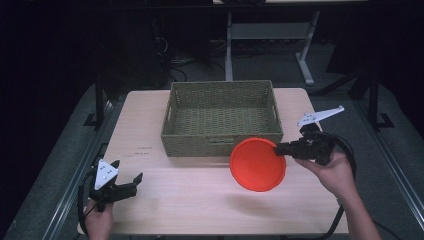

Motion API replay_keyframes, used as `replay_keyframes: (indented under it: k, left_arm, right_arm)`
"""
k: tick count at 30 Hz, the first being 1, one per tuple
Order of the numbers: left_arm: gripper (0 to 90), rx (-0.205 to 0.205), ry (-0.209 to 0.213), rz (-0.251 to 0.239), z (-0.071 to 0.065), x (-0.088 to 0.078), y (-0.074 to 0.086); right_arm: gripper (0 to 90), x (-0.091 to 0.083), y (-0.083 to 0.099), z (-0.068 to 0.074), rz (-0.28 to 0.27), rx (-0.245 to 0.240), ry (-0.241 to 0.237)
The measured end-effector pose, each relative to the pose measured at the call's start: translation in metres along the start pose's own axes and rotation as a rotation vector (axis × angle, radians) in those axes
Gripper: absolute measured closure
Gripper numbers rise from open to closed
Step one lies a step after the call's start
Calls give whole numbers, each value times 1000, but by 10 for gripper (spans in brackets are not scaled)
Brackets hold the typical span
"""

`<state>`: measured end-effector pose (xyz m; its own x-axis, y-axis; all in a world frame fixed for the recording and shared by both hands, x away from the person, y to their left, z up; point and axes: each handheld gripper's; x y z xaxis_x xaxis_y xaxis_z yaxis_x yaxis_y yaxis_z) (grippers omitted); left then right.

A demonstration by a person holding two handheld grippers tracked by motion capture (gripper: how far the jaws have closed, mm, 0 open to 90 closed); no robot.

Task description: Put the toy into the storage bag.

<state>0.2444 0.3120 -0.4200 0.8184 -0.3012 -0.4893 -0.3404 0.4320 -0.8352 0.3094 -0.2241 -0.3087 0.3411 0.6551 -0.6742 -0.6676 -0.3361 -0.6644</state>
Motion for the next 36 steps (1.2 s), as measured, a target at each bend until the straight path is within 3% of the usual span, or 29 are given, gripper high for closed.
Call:
replay_keyframes:
  k: [17,36]
  left_arm:
    - [128,-2,4,1,0,0,0]
    - [128,-5,1,-3,1,0,1]
  right_arm:
    - [824,-8,-48,7,14,-38,5]
    - [824,-4,-83,20,40,-81,20]
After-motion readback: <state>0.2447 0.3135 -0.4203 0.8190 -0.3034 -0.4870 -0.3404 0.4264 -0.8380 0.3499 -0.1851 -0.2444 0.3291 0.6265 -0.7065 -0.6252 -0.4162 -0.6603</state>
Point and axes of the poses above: each handheld gripper's, and its own axes: x roughly forward along the jaws, y roughly out of its underside, z roughly to its left, and after that the axes turned 6 degrees about x, right-handed
